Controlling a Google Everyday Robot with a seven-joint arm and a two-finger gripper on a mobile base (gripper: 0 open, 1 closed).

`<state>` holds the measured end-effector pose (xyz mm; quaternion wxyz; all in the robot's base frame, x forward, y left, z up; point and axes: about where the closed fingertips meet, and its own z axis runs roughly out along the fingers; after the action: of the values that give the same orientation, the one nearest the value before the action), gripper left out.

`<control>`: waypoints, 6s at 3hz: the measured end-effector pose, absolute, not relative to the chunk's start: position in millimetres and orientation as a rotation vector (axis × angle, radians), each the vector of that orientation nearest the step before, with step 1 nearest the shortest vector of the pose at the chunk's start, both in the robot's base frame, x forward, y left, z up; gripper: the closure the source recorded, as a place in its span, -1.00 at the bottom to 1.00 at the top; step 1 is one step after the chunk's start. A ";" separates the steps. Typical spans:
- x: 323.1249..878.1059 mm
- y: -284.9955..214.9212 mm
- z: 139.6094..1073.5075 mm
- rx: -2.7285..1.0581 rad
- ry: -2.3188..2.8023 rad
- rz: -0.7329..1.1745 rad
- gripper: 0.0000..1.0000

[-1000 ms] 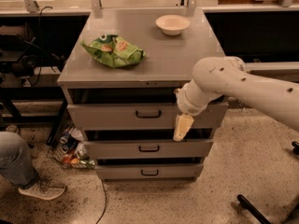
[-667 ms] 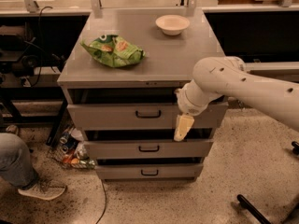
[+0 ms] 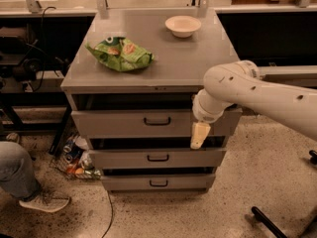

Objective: Open top drawer

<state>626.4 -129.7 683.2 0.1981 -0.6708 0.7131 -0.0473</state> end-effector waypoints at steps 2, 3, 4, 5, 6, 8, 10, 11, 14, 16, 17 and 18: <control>638.8 -169.5 656.1 -1.851 2.098 -0.155 -1.00; 632.4 -181.2 651.2 -1.825 2.129 -0.118 -0.71; 612.2 -194.8 650.8 -1.793 2.175 -0.052 -0.24; 593.2 -201.5 652.8 -1.779 2.213 -0.011 0.21; 593.1 -201.5 652.8 -1.779 2.213 -0.011 0.69; 593.0 -201.3 652.4 -1.780 2.213 -0.010 1.00; 588.9 -203.3 649.2 -1.791 2.220 0.001 1.00; 560.3 -212.4 645.6 -1.764 2.281 0.012 1.00; 521.0 -223.5 644.4 -1.712 2.354 0.033 1.00; 521.2 -223.2 644.4 -1.712 2.354 0.034 1.00; 501.1 -227.9 645.8 -1.675 2.377 0.051 1.00; 501.3 -227.9 645.8 -1.675 2.377 0.051 1.00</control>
Offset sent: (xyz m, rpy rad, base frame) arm 0.0153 -0.0626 -0.0441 -0.0249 0.0854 -0.1089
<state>501.3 -227.9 645.8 0.1165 -0.5721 0.8117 0.0173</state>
